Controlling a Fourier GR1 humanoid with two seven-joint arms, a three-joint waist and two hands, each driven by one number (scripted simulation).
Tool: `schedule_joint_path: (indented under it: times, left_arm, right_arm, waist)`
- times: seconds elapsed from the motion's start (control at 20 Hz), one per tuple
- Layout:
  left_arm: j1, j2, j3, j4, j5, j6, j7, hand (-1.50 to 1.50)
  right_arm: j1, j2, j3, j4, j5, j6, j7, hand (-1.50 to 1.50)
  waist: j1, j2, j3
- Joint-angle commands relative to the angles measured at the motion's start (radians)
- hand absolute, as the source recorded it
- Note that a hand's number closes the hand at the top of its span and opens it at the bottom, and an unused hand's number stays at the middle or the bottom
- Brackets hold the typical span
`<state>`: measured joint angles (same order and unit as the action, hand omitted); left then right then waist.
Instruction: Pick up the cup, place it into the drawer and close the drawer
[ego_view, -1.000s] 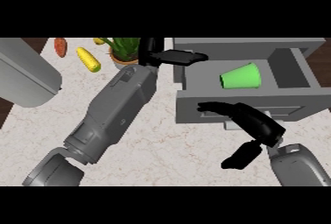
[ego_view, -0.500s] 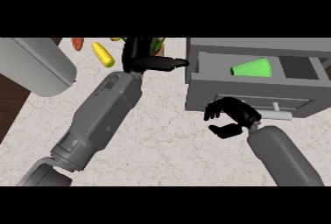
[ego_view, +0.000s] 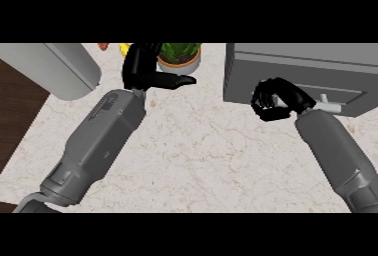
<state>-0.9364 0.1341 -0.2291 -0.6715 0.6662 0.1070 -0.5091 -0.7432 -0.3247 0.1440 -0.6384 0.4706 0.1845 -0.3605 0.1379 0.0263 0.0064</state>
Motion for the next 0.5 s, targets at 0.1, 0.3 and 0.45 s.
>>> schedule_joint_path:
  times: [0.1, 0.3, 0.45]
  left_arm:
    - [0.059, 0.05, -0.006, -0.058, 0.011, -0.063, 0.031, -1.5]
    - [0.065, 0.06, -0.013, -0.062, 0.001, -0.066, 0.031, -1.5]
    - [0.058, 0.078, -0.006, -0.084, 0.01, -0.08, 0.046, -1.5]
  right_arm:
    - [-0.147, -0.045, -0.111, 0.137, -0.038, -0.06, -0.006, 1.5]
    - [-0.177, -0.088, -0.142, 0.142, -0.067, -0.03, 0.001, 1.5]
    - [-0.192, -0.108, -0.16, 0.134, -0.094, 0.013, 0.014, 1.5]
  waist:
    - [0.039, 0.007, -0.001]
    - [0.05, 0.02, -0.001]
    - [0.062, 0.017, -0.001]
